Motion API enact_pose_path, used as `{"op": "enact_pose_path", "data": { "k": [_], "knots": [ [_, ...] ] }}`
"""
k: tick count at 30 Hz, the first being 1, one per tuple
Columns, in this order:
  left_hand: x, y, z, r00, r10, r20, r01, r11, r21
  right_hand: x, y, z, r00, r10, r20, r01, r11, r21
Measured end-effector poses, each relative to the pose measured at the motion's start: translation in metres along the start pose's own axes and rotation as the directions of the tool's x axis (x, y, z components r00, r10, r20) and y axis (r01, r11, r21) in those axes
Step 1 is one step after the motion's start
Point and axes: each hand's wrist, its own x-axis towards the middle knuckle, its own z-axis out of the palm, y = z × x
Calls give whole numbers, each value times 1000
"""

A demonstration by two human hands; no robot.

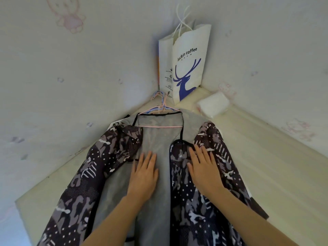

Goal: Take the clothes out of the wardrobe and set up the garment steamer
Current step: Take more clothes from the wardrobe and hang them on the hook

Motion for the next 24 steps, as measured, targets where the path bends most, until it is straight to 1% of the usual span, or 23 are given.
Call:
{"op": "enact_pose_path", "data": {
  "k": [4,8,10,13,18,20,24],
  "knots": [
    [-57,9,14,995,76,65,-76,997,2,-55,-21,2,998,31,50,-31,1000,3],
    [-111,6,22,989,92,113,-100,993,63,-114,-43,6,996,73,52,-73,997,-7],
    [-135,4,24,987,111,120,-118,992,53,-143,-53,7,995,94,43,-95,995,6],
    [-166,-2,24,981,173,92,-176,984,25,-183,-66,7,992,125,29,-126,991,37],
    [-212,-7,26,958,283,48,-283,959,-7,-254,-88,10,974,210,88,-218,971,94],
    [-231,-5,25,950,310,31,-310,951,-3,-281,-93,8,967,240,85,-247,964,95],
    [-271,0,37,908,418,-27,-419,906,-60,-335,-100,7,950,297,92,-308,942,133]
  ]
}}
